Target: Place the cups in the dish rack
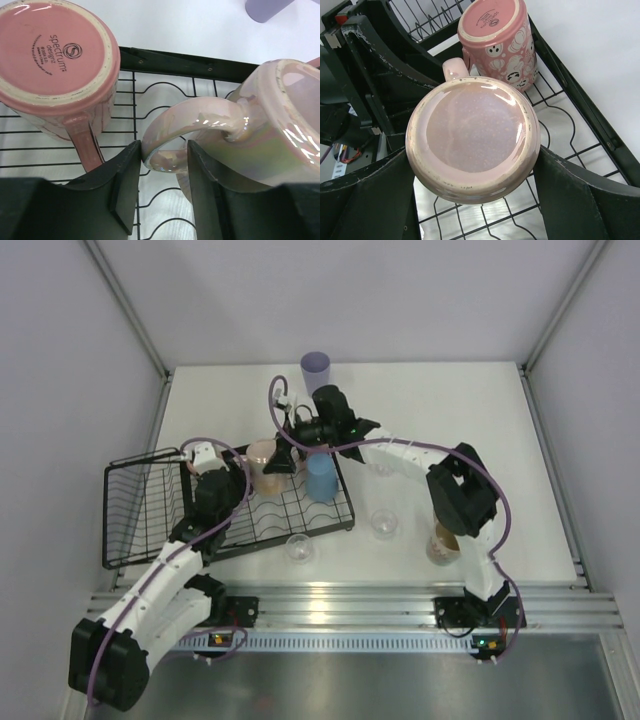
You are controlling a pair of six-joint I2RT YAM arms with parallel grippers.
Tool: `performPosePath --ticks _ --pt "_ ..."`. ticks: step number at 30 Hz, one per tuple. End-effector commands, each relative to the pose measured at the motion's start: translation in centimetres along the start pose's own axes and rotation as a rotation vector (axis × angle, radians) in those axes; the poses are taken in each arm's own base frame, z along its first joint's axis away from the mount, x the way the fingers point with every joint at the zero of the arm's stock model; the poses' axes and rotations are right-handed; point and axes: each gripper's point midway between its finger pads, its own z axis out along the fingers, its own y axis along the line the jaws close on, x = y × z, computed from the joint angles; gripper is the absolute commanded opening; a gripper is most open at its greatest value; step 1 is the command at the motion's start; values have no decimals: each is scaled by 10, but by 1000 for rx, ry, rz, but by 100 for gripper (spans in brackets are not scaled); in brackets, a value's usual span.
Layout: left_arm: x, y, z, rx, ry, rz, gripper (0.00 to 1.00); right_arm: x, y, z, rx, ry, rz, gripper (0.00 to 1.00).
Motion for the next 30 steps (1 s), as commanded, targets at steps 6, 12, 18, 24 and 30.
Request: performPosePath --ticks 6,12,18,24,30 --pt "-45 -20 -10 52 -125 -102 55 -57 17 4 -8 -149 -209 0" --pt "-61 -6 -21 -28 -169 -135 64 -59 17 6 -14 -153 -220 0" --pt "-96 -1 -37 -95 -227 -189 66 -55 26 11 -63 -168 -250 0" --pt "-132 -24 -47 -60 -210 -213 67 -44 40 18 -141 -179 -286 0" --pt "-137 -45 -48 -7 -128 -194 67 -33 47 28 -178 -189 -370 0"
